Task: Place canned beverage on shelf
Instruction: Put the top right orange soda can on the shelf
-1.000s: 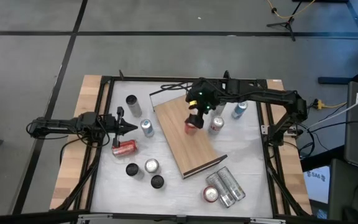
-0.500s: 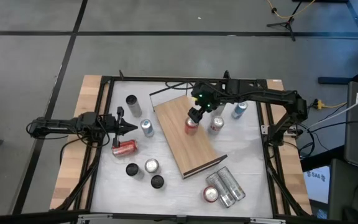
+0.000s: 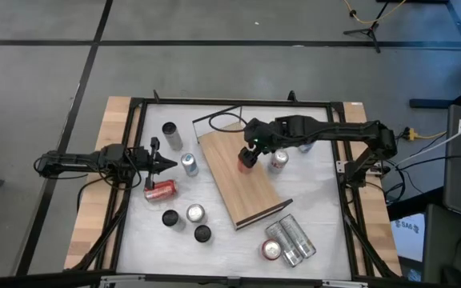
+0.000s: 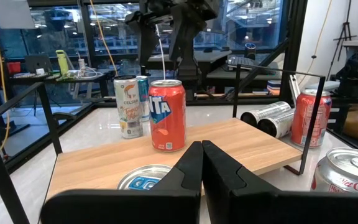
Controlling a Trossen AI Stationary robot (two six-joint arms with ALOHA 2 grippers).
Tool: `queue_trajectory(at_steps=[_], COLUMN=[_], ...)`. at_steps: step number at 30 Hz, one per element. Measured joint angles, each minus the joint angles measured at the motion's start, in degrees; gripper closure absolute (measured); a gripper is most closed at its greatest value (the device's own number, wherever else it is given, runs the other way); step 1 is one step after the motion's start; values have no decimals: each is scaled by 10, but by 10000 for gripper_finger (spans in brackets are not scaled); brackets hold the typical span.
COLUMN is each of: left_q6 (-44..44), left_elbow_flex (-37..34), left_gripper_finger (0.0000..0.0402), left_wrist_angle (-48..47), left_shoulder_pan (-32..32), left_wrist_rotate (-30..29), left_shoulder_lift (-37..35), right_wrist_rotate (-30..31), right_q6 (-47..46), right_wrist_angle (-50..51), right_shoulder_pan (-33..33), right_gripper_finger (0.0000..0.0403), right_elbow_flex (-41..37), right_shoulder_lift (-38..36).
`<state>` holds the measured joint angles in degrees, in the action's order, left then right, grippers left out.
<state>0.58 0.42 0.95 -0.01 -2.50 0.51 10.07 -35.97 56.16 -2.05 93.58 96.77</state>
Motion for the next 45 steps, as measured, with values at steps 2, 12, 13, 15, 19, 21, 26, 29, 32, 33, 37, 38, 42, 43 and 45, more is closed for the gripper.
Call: queue_trajectory(at_steps=[2,12,13,15,19,21,26,29,32,33,37,38,42,43,45], left_q6=[0,0,0,0,0,0,0,0,0,0,0,0,0,0,0], left_elbow_flex=[0,0,0,0,0,0,0,0,0,0,0,0,0,0,0], left_gripper_finger=[401,401,401,401,401,401,401,401,401,401,401,401,401,401,401], left_wrist_angle=[0,0,0,0,0,0,0,0,0,0,0,0,0,0,0], left_shoulder_pan=[0,0,0,0,0,0,0,0,0,0,0,0,0,0,0], left_wrist_rotate=[0,0,0,0,0,0,0,0,0,0,0,0,0,0,0], left_shoulder_lift=[0,0,0,0,0,0,0,0,0,0,0,0,0,0,0], right_wrist_rotate=[6,12,14,17,19,19,6,-3,-6,-6,-6,-6,-11,-19,-37], right_q6=[-3,-13,-14,-14,-14,-14,-13,-13,-13,-13,-10,-7,24,38,69], right_wrist_angle=[-2,-7,-7,-7,-6,-4,-2,1,2,2,1,1,-1,-2,-2], right_shoulder_pan=[6,14,14,14,14,14,14,14,14,14,14,14,13,13,12], right_gripper_finger=[43,43,43,43,43,43,43,50,73,84,120,121,120,115,102], right_elbow_flex=[0,0,0,0,0,0,0,0,0,0,0,0,1,1,1], right_shoulder_lift=[0,42,48,56,74,80,89,89,89,89,89,89,89,89,89])
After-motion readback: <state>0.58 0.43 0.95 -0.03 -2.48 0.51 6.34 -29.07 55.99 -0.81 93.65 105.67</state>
